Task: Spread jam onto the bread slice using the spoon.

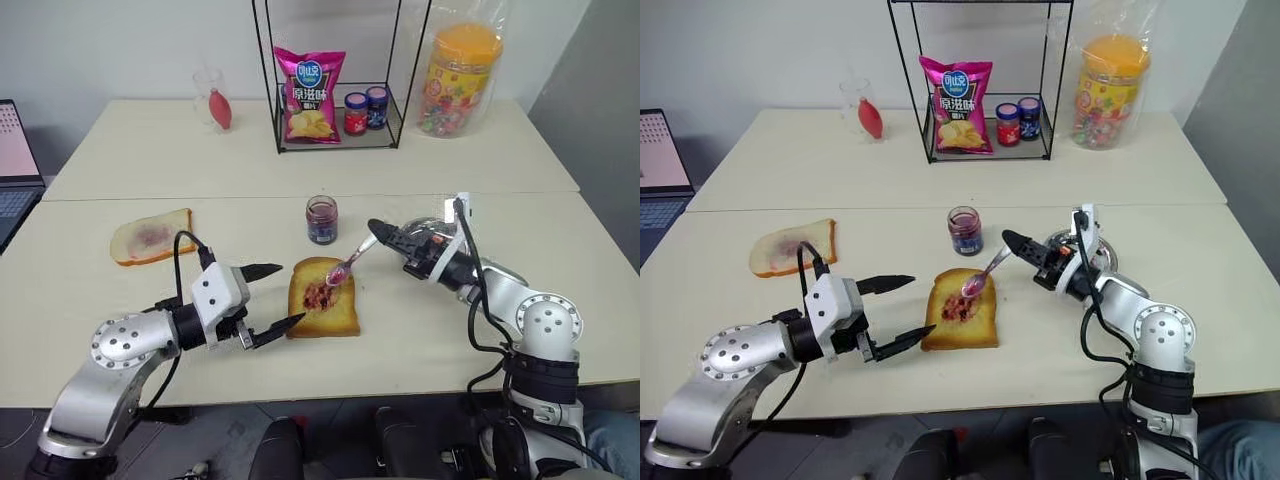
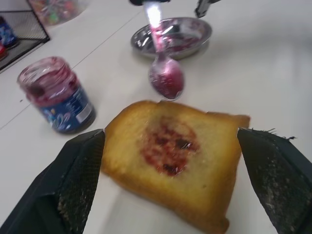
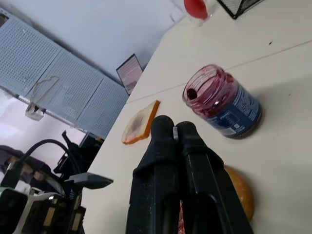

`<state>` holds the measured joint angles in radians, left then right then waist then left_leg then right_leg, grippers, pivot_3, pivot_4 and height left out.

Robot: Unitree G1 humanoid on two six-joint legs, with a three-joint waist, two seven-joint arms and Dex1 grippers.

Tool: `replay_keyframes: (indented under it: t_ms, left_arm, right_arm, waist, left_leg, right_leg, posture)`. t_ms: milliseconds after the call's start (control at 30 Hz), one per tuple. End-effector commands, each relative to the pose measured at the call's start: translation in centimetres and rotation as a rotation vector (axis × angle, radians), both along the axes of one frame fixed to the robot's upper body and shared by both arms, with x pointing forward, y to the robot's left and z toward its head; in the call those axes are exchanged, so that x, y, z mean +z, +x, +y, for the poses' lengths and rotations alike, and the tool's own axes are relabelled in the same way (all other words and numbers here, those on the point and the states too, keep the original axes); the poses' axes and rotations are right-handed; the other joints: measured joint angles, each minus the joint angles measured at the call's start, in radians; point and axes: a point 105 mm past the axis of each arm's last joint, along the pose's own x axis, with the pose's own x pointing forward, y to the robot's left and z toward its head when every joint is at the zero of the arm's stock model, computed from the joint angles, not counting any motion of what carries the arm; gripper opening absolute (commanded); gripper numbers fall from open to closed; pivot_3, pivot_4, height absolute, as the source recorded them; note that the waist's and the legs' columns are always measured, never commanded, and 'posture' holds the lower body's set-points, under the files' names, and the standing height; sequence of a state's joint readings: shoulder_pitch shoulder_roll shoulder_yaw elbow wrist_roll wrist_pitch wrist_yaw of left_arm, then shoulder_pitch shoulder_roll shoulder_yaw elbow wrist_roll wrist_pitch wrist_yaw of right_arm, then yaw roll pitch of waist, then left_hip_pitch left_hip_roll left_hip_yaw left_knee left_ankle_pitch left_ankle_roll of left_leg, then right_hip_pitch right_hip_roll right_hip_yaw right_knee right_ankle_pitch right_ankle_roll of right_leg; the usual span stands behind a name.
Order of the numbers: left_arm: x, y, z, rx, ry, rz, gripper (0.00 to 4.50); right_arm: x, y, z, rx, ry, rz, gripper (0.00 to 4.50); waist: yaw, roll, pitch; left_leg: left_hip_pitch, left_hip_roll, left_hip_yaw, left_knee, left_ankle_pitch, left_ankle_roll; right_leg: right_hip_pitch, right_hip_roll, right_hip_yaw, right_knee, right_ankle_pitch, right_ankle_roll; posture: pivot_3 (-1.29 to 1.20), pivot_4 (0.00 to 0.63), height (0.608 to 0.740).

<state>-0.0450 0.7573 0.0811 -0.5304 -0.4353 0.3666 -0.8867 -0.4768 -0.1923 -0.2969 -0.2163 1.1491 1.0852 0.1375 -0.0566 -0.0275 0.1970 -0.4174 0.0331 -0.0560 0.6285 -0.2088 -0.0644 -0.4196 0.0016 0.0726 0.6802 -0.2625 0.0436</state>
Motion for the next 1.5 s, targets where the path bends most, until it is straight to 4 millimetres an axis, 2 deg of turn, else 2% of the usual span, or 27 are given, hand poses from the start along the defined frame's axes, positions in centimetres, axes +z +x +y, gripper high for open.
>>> replay_keyframes:
  t_ms: [33,200,267,333,433,500,633,1000,1067,1133,1367,1500]
  left_arm:
    - [2.4,-0.5,-2.5,-0.108,-0.026,-0.022,4.50]
    - [3.2,-0.2,-5.1,-0.187,0.004,-0.018,4.50]
    - [3.3,0.7,-6.6,-0.197,-0.014,-0.028,4.50]
    - [3.4,1.2,-7.8,-0.218,-0.022,-0.033,4.50]
    - [3.0,1.2,-9.3,-0.265,-0.015,-0.030,4.50]
    - [2.6,1.5,-10.3,-0.279,-0.007,-0.043,4.50]
    - [2.5,2.2,-11.2,-0.270,-0.008,-0.053,4.50]
    - [3.0,3.9,-12.3,-0.238,-0.024,-0.094,4.50]
    - [3.1,4.0,-12.4,-0.231,-0.030,-0.098,4.50]
    - [3.2,4.1,-12.5,-0.226,-0.033,-0.102,4.50]
    - [3.3,4.2,-12.6,-0.225,-0.045,-0.103,4.50]
    - [3.5,4.2,-12.8,-0.231,-0.053,-0.106,4.50]
  right_arm:
    - [3.2,0.7,-3.6,-0.147,0.041,-0.107,0.04]
    - [3.3,1.2,-8.9,-0.347,0.014,-0.114,0.04]
    - [1.7,1.2,-11.9,-0.452,-0.009,-0.076,0.04]
    - [0.5,1.0,-13.9,-0.520,-0.021,-0.047,0.04]
    - [-0.4,0.8,-15.4,-0.565,-0.006,-0.020,0.04]
    - [-1.4,0.7,-16.1,-0.586,-0.026,-0.001,0.04]
    - [-2.1,1.0,-17.0,-0.627,-0.016,0.010,0.04]
    - [-4.0,3.0,-17.4,-0.674,-0.063,0.055,0.04]
    - [-4.1,3.0,-17.4,-0.675,-0.077,0.044,0.47]
    - [-4.0,2.7,-17.3,-0.663,-0.107,0.018,0.67]
    - [-4.3,1.9,-15.9,-0.592,-0.314,-0.069,2.15]
    - [-4.4,1.9,-16.2,-0.628,-0.388,-0.095,3.04]
  waist:
    - [0.002,0.000,0.000]
    - [0.002,0.000,0.000]
    - [0.001,0.000,0.000]
    - [0.005,0.000,0.000]
    - [0.001,0.000,0.000]
    - [-0.005,0.000,0.000]
    - [-0.008,0.001,0.000]
    - [-0.002,0.001,0.000]
    - [-0.001,0.001,0.000]
    - [0.000,0.001,0.000]
    - [-0.001,0.001,0.000]
    - [0.000,0.001,0.000]
  left_leg:
    - [0.000,0.000,0.000,0.000,0.000,0.000]
    - [0.000,-0.001,0.000,0.001,0.000,0.000]
    - [0.000,-0.001,0.000,0.001,0.000,0.000]
    - [0.000,-0.001,0.000,0.000,0.000,0.000]
    - [0.000,-0.001,0.000,0.001,0.000,0.000]
    - [0.001,-0.002,0.002,0.001,0.000,0.000]
    - [0.001,-0.001,0.001,0.001,0.000,0.000]
    - [0.001,-0.001,0.002,0.001,0.000,0.000]
    - [0.001,-0.001,0.002,0.001,0.000,0.000]
    - [0.001,-0.001,0.002,0.001,0.000,0.000]
    - [0.001,-0.002,0.002,0.001,0.000,0.000]
    - [0.001,-0.002,0.001,0.001,0.000,0.000]
  right_leg:
    - [0.000,0.000,0.000,0.000,0.000,0.000]
    - [0.001,0.000,0.001,-0.001,0.001,0.001]
    - [0.001,0.000,0.001,-0.001,0.001,0.001]
    - [0.001,0.000,0.001,-0.001,0.001,0.001]
    - [0.001,0.000,0.001,-0.001,0.001,0.001]
    - [0.001,0.000,0.003,0.000,0.001,0.002]
    - [0.001,0.001,0.003,0.000,0.001,0.002]
    - [0.001,0.001,0.003,0.000,0.001,0.002]
    - [0.001,0.001,0.003,0.000,0.001,0.002]
    - [0.001,0.001,0.003,0.000,0.001,0.002]
    - [0.001,0.000,0.003,0.000,0.001,0.002]
    - [0.001,0.000,0.003,0.000,0.001,0.002]
  posture:
    - [0.00,0.150,0.740]
    - [0.00,0.150,0.740]
    - [0.00,0.150,0.740]
    - [0.00,0.150,0.740]
    - [0.00,0.150,0.740]
    - [0.00,0.150,0.740]
    - [0.00,0.150,0.740]
    - [0.00,0.150,0.740]
    - [0.00,0.150,0.740]
    - [0.00,0.150,0.740]
    - [0.00,0.150,0.740]
    - [0.00,0.150,0.740]
